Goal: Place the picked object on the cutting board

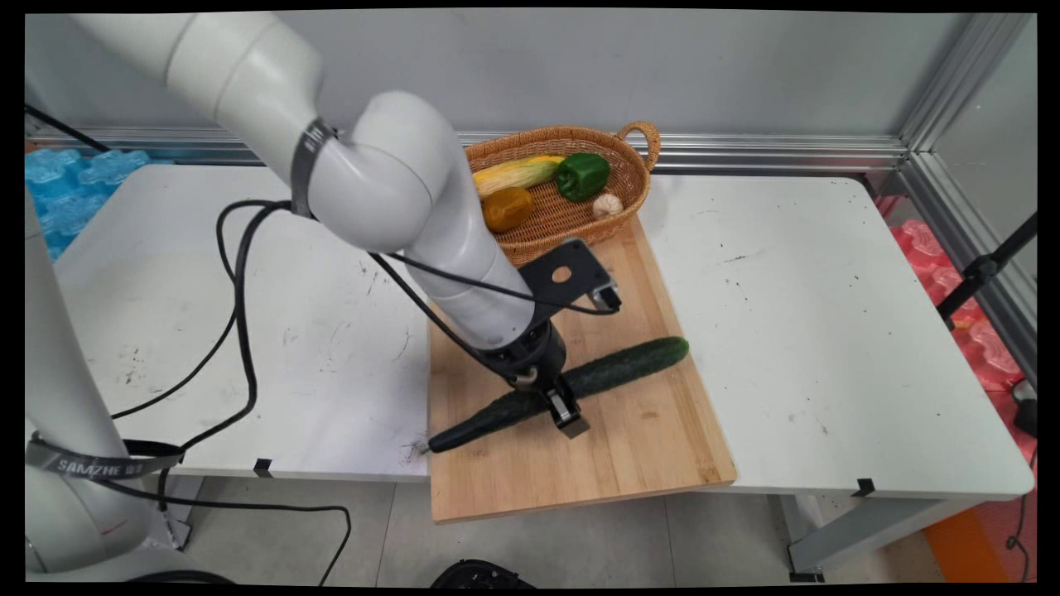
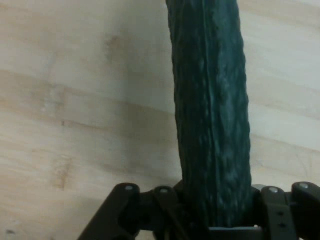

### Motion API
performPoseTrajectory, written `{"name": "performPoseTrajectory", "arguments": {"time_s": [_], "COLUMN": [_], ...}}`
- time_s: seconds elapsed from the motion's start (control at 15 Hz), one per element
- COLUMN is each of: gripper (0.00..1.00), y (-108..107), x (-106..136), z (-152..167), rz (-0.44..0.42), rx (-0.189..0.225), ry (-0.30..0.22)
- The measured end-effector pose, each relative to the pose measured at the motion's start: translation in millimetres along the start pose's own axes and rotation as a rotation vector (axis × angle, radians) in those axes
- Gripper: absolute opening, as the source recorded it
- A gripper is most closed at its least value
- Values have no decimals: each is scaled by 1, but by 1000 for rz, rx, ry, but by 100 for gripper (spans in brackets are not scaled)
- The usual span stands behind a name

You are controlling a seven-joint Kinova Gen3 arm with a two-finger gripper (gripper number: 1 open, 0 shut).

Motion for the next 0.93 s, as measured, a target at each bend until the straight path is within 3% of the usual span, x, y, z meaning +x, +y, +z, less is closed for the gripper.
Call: {"name": "performPoseTrajectory", "arguments": {"time_s": [0.33,0.4,0.93], "gripper": [0,100,100], "y": [-1,-1,-4], "x": [-4,-4,-1], "z": [20,22,15], "rz": [-2,-1,19], "rx": [-1,-1,-12], "ry": [-14,-12,39]}}
